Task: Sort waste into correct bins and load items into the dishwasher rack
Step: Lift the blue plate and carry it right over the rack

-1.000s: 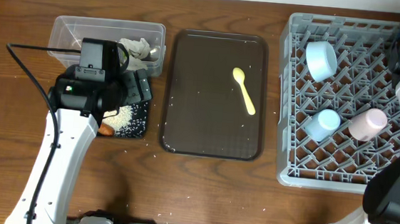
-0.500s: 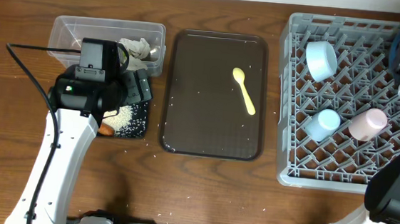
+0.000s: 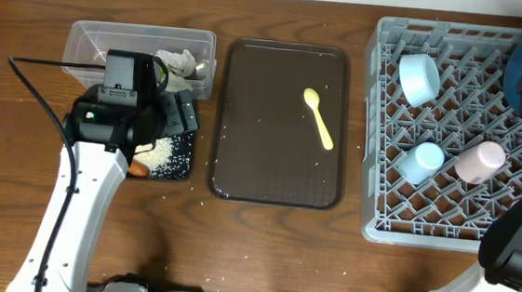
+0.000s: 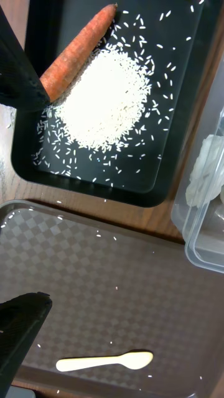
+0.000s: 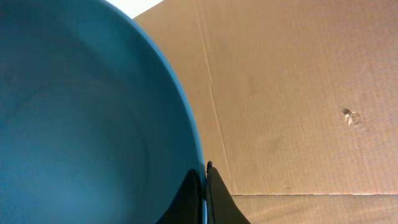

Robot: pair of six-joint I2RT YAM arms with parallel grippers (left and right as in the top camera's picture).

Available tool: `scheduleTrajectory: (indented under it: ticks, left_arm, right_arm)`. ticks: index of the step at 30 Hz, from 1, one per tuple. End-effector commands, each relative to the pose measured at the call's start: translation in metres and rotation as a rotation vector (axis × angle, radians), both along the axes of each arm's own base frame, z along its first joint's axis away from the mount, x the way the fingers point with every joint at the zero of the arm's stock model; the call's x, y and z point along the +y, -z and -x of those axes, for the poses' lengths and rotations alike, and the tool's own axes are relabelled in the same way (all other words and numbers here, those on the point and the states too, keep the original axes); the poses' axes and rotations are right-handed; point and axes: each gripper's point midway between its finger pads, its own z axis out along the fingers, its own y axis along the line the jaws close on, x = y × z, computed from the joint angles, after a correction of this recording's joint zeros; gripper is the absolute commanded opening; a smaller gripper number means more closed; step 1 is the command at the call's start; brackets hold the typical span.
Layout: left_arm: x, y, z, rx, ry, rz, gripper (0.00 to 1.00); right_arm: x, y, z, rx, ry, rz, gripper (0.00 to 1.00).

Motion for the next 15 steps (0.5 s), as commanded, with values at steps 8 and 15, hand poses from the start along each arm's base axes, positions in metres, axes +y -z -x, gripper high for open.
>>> scheduleTrajectory:
  ticks: [8, 15]
  left_arm:
    - [0.003, -0.002, -0.003, -0.003, -0.01, -0.007, 0.95]
    - [0.003, -0.002, -0.003, -0.003, -0.01, -0.007, 0.95]
  right_arm:
    - [0.017, 0.012, -0.013, 0.08, -0.037, 0.038, 0.01]
    - [0.008, -0.012, -0.012, 0.129, -0.017, 0.169, 0.01]
